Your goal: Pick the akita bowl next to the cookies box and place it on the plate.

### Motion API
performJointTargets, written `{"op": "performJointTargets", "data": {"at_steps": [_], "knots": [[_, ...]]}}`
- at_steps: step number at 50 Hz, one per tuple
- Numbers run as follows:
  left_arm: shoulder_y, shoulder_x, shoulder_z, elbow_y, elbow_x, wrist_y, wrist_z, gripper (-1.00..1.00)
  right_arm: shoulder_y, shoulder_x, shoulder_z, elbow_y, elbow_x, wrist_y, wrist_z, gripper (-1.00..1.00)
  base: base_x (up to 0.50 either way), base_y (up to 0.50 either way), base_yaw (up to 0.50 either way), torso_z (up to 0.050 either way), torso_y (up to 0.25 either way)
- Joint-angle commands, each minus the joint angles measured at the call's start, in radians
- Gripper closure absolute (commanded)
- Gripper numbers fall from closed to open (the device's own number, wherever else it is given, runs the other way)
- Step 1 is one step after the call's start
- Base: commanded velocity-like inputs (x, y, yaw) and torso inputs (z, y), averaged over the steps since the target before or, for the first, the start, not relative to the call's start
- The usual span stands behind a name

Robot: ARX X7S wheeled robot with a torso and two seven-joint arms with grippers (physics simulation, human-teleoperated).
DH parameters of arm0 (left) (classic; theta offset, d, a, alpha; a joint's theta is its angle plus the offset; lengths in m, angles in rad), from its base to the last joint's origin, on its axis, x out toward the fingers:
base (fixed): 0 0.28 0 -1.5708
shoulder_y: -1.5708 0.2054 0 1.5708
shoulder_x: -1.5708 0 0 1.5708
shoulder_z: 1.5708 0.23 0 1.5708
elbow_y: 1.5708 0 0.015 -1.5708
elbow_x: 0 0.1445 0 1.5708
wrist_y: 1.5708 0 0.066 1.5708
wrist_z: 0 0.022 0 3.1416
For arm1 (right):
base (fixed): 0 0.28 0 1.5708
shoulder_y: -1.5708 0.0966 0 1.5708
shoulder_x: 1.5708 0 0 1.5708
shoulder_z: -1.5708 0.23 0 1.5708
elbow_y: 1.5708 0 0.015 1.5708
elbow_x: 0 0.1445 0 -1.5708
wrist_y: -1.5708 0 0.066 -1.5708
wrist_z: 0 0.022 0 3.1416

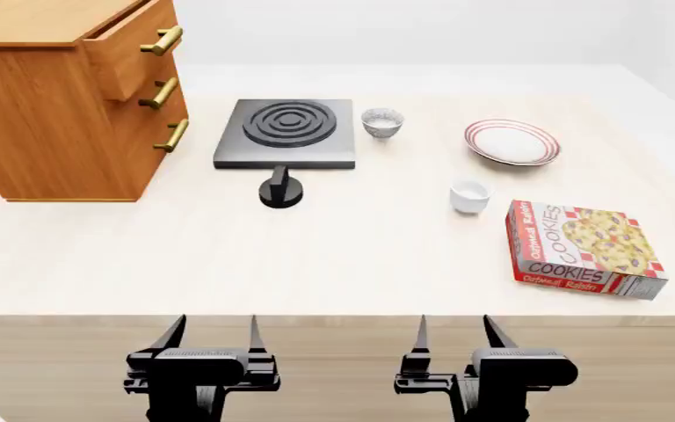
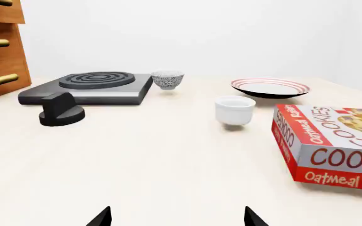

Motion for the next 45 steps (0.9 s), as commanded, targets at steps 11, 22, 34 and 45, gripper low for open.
{"op": "performJointTargets", "data": {"at_steps": [11,22,34,45], "knots": [[0.004,-0.046,0.073,-0.002,-0.028,-0.007,-0.037,-1.00,0.000,0.050,-0.065,0.010,0.045,0.028,0.026,-1.00,0.00,-0.10,0.00,0.000,0.000],[-0.002,-0.067,0.108,-0.008,-0.029,-0.012,-0.057,-1.00,-0.010,0.070,-0.089,-0.014,0.052,0.030,0.051,-1.00,0.00,-0.50,0.00,0.000,0.000],[-0.009,-0.082,0.129,-0.027,-0.039,-0.010,-0.072,-1.00,-0.003,0.085,-0.106,0.014,0.058,0.007,0.068,-1.00,0.00,-0.50,0.00,0.000,0.000],[-0.007,-0.093,0.140,-0.028,-0.059,-0.004,-0.084,-1.00,-0.002,0.096,-0.113,0.023,0.069,-0.006,0.090,-1.00,0.00,-0.50,0.00,0.000,0.000]]}}
